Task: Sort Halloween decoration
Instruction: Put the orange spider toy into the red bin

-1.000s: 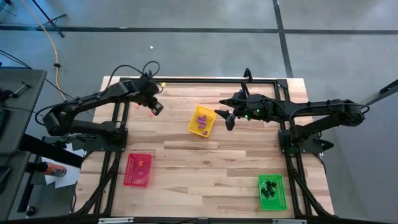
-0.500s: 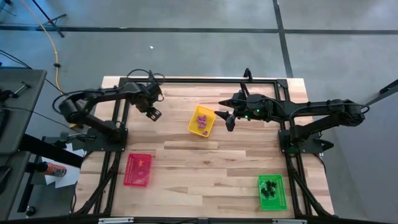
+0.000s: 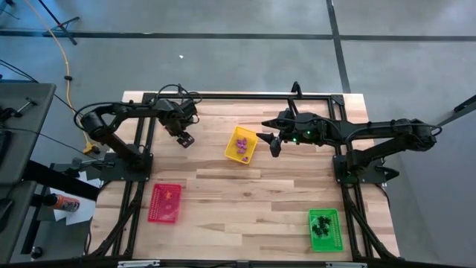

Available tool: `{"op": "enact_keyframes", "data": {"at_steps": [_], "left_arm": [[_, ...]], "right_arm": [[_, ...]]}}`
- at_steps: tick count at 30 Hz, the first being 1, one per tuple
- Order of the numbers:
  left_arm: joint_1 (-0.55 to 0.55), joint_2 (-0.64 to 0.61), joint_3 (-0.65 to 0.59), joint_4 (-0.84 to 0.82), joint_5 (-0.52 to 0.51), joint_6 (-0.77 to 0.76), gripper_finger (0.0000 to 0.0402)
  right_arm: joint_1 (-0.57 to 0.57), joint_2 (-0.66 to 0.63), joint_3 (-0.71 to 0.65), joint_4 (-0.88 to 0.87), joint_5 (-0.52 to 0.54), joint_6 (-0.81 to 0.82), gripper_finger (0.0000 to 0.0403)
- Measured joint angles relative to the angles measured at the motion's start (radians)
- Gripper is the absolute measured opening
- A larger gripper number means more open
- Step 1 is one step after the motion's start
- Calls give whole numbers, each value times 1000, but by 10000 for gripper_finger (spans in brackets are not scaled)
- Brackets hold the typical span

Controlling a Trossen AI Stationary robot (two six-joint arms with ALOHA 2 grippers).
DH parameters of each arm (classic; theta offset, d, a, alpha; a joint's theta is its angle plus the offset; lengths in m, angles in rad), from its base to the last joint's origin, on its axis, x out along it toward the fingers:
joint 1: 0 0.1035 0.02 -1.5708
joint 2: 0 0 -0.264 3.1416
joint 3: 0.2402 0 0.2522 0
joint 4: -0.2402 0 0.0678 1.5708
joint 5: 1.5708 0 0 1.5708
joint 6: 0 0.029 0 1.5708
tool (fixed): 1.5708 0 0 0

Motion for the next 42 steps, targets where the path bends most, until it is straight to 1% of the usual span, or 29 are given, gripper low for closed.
{"op": "enact_keyframes", "data": {"at_steps": [8,13,16,18,21,22,23,28,34,38,42], "left_arm": [[0,2,0,12,15,159,208],[0,2,-1,15,38,171,191],[0,3,-1,15,48,156,154],[-2,3,-1,19,57,143,111],[-6,3,-1,24,69,143,32],[-6,3,-1,25,69,143,17],[-6,3,-1,25,69,140,12],[-5,-33,-5,46,51,161,3],[-5,-168,-3,49,56,164,1],[-5,-284,-3,65,119,162,1],[-19,-412,-3,141,214,121,0]], "right_arm": [[0,0,0,0,0,0,247],[0,0,0,0,0,0,247],[0,0,0,0,0,-1,247],[0,0,0,0,0,-4,247],[0,0,0,0,0,-4,247],[0,0,0,0,0,-4,247],[0,0,0,0,0,-4,247],[0,0,0,0,0,0,247],[0,0,0,0,0,-1,247],[0,0,0,0,0,-24,247],[0,0,0,1,0,-26,247]]}}
